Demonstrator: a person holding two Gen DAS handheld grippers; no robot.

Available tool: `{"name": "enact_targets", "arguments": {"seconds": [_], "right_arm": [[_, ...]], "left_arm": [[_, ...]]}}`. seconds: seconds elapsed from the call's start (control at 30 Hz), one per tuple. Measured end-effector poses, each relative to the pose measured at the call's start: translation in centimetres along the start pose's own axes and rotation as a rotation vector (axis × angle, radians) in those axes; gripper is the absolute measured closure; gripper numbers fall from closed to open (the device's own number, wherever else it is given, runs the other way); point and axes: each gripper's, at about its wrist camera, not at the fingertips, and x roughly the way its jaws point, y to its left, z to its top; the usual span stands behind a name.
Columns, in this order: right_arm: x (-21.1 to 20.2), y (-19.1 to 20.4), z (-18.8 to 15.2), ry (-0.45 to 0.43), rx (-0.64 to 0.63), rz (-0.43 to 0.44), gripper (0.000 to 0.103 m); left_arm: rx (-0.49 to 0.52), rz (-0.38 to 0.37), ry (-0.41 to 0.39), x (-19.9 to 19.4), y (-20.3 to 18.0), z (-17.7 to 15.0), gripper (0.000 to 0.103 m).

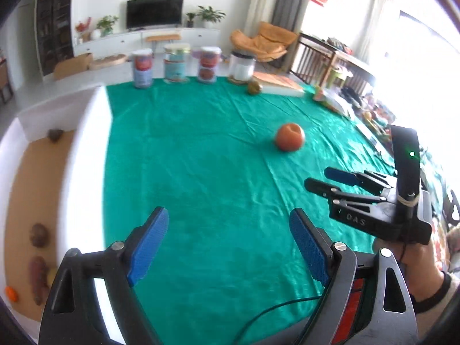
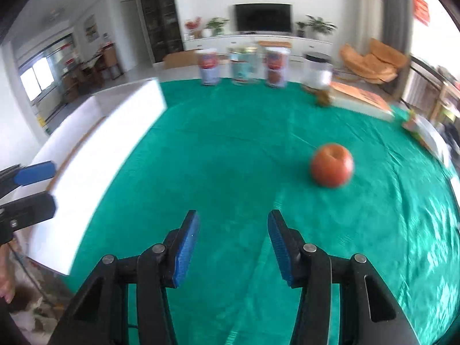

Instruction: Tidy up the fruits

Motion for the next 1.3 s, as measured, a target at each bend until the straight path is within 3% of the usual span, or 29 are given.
{"name": "enact_targets", "arguments": {"seconds": [0.1, 0.2, 0.3, 0.6, 0.8, 0.97, 1.07, 1.23, 1.3], "right_arm": [[0.5, -7.4, -2.5, 0.048, 0.167, -0.104, 0.053], [0.3, -11.6, -3.2, 0.041, 0.235, -0.177, 0.052], [0.3, -14.0, -3.1, 0.000, 0.270, -0.222, 0.034], [3.7, -16.5, -2.7, -0.044, 0.326, -0.258, 0.033], [4.4, -16.7, -2.9, -0.020, 0.334, -0.294, 0.033], [4.8, -16.7, -3.0, -0.007, 0.333, -0.302, 0.024], [4.9, -16.7, -3.1, -0.004, 0.334, -0.300, 0.020], [4.7, -16.8, -3.1, -0.010, 0.346, -0.284, 0.018], [4.7, -16.8, -3.1, -0.010, 0.346, -0.281, 0.017]], "left_arm": [[0.031, -0.001, 0.041, 5.3, -3.4, -0.6, 0.016], [0.058, 0.019, 0.049, 10.1, -4.7, -0.5, 0.016], [0.043, 0.045, 0.052, 13.1, -5.1, -0.1, 0.016], [0.072, 0.129, 0.053, 17.3, -5.9, 0.9, 0.016], [0.089, 0.170, 0.043, 18.0, -6.3, 0.3, 0.011], [0.079, 0.179, 0.050, 18.2, -6.2, 0.4, 0.008], [0.068, 0.147, 0.059, 18.5, -6.8, 1.3, 0.008], [0.070, 0.058, 0.006, 19.2, -9.8, 5.5, 0.008], [0.085, 0.057, -0.018, 20.1, -11.0, 7.2, 0.008]]}}
